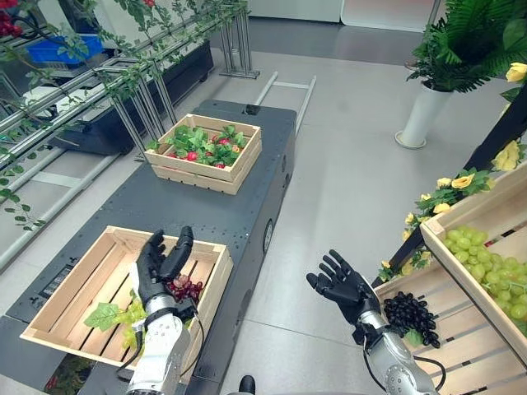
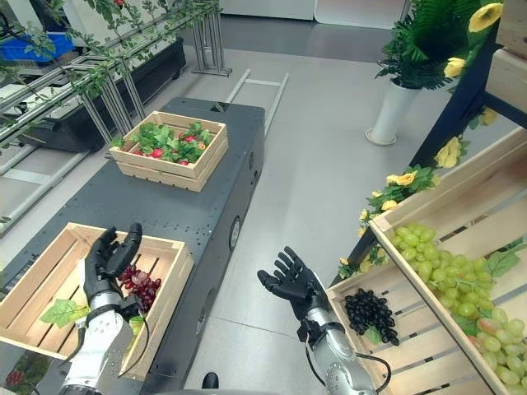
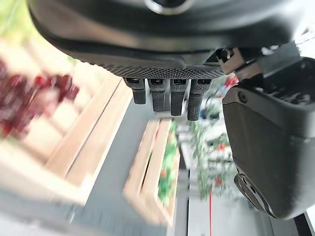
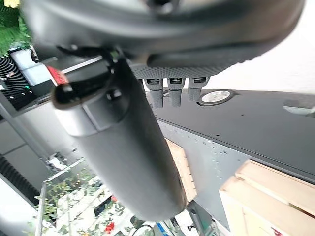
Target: Pick up the fruits from the basket on one side to the basket on the other side
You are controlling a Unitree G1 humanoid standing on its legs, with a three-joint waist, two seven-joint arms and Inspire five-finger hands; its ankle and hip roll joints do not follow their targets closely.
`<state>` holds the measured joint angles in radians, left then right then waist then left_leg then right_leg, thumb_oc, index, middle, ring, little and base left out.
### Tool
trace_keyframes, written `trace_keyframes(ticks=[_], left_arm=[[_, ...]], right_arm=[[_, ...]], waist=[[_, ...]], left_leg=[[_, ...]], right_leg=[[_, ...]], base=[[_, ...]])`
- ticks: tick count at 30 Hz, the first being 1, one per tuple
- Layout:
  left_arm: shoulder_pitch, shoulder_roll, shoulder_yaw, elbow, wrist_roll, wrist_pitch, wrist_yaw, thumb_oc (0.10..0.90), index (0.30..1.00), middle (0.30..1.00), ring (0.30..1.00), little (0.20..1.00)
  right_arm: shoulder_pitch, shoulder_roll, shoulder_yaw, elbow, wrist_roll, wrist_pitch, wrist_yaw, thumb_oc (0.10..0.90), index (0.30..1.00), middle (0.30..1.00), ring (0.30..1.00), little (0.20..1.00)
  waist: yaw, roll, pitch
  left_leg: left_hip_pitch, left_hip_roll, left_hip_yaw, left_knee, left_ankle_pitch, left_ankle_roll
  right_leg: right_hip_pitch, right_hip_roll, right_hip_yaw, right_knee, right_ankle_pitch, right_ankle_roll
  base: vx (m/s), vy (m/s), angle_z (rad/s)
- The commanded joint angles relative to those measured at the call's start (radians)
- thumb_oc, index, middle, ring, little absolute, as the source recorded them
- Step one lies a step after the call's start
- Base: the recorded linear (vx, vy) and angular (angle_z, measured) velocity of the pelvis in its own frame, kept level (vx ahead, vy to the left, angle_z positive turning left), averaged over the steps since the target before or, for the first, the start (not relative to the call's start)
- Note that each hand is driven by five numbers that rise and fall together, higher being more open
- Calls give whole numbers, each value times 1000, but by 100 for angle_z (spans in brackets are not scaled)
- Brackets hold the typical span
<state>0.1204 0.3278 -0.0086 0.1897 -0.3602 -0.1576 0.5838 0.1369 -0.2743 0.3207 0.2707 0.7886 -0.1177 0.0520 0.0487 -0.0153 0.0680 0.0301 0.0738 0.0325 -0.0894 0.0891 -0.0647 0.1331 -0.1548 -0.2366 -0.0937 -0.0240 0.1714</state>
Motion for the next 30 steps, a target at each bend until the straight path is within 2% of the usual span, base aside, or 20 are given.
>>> trace_keyframes(ticks=[1, 6, 14, 20, 25, 30], left_arm=[[-85, 82, 72, 48, 152, -78, 107, 800, 900, 900, 900, 900], [-55, 92, 132, 144, 190, -78, 149, 800, 900, 900, 900, 900], [-29, 82, 172, 285, 213, -49, 213, 800, 900, 900, 900, 900], [-36, 77, 176, 377, 168, -42, 235, 800, 900, 900, 900, 900], [-64, 85, 167, 454, 123, -29, 237, 800, 900, 900, 900, 900], [-119, 126, 151, 530, 80, -41, 209, 800, 900, 900, 900, 900]], right_arm=[[-34, -22, -50, -96, -36, -49, 85, 800, 900, 900, 900, 900], [-14, -44, -55, -107, -44, -26, 93, 800, 900, 900, 900, 900], [15, -72, -32, -129, -82, 5, 111, 800, 900, 900, 900, 900], [-14, -99, 10, -128, -94, 4, 111, 800, 900, 900, 900, 900], [-46, -116, 36, -135, -87, 5, 103, 800, 900, 900, 900, 900], [-87, -121, 73, -126, -64, -13, 85, 800, 900, 900, 900, 900]], waist=[[17, -6, -23], [21, -3, -23], [22, 2, 0], [30, 4, 46], [39, -5, 98], [42, -28, 146]], left_leg=[[30, -96, -22, 2, -75, 29], [25, -100, -25, 2, -71, 28], [17, -107, -31, 2, -66, 33], [-18, -101, -26, 15, -59, 38], [-59, -94, -23, 55, -65, 40], [-95, -87, -20, 85, -67, 42]], right_leg=[[-45, 54, -4, 6, 60, -66], [-51, 52, -3, 6, 57, -63], [-68, 52, -9, 30, 39, -66], [-126, 58, -10, 89, 15, -76], [-161, 61, -20, 138, -4, -79], [-191, 67, -21, 171, -14, -83]], base=[[61, 57, 3], [58, 59, 2], [53, 64, 5], [-30, 67, 1], [-39, 35, 1], [-29, 14, 3]])
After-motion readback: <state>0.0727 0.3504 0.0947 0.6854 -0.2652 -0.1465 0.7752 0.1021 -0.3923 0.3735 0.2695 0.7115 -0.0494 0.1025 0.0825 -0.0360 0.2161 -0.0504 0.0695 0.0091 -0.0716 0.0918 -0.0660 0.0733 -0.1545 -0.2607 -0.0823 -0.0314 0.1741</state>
